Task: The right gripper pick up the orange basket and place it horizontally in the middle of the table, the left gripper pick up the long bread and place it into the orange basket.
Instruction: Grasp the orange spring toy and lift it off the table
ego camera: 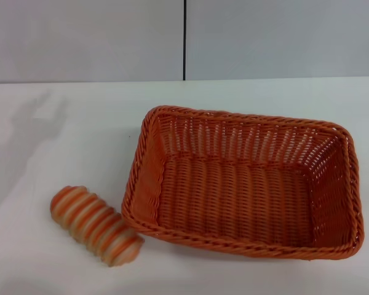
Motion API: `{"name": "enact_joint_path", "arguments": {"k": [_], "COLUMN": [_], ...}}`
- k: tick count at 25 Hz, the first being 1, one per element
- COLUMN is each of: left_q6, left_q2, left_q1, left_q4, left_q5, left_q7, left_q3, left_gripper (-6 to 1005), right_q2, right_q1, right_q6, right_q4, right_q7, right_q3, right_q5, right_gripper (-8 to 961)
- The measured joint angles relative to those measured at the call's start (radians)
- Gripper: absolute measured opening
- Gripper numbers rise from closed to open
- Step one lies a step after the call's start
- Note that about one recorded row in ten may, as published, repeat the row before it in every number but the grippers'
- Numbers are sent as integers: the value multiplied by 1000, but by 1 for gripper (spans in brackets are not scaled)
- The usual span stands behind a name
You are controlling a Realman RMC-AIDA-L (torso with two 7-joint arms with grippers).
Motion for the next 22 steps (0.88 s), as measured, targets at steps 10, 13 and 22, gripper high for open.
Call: {"name": "enact_joint_path", "arguments": {"k": [10,13,22], "left_q6": [-174,-181,-162], "left_q2": [88,132,152], "left_q1": [-33,-37,-8], "left_q4": [374,461,712], "left_q5": [336,482,799], "left_q7": [-505,-651,-867], "left_q3": [44,43,-7], "left_gripper": [491,491,490], "right_q2": [13,11,11], "right_q1": [-55,-60,-58], "right_q6": [-10,-13,-67], "right_q4": [-76,-97,-149], "right_q7": [-59,-70,-72], "right_q3": [2,2,2], "right_q5": [49,70,125], "right_gripper": [425,425,424]}}
